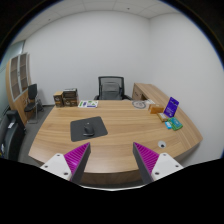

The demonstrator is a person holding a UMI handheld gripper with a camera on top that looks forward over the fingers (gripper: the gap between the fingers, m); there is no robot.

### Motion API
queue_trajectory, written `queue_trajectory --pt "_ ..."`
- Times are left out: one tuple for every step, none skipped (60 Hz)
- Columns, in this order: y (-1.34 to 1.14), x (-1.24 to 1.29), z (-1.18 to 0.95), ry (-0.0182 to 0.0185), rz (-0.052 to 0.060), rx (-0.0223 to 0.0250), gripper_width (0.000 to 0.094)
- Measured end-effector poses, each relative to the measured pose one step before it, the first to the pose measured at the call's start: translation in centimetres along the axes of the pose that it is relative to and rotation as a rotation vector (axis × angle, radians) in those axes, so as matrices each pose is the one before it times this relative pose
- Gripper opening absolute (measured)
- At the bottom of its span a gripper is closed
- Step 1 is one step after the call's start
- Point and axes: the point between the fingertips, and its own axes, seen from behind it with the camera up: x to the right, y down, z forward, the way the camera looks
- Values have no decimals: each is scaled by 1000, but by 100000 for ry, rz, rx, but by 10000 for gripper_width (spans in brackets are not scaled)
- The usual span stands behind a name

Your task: Arrange mouse

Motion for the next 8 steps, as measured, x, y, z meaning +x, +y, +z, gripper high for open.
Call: queue_trajectory --pt "15 -67 -67 -161 -62 120 860" --pt "24 -103 -84 -164 -119 119 860" --pt "-28 -305 -64 -159 -182 120 861" --pt "-15 -97 -29 -250 -314 216 861" --pt "-17 -142 -47 -243 -352 105 861" --pt "-3 -103 -22 -247 -356 -54 861" --pt "32 -129 -33 -222 -260 -157 860" --pt "78 -107 -30 -268 -188 -165 861"
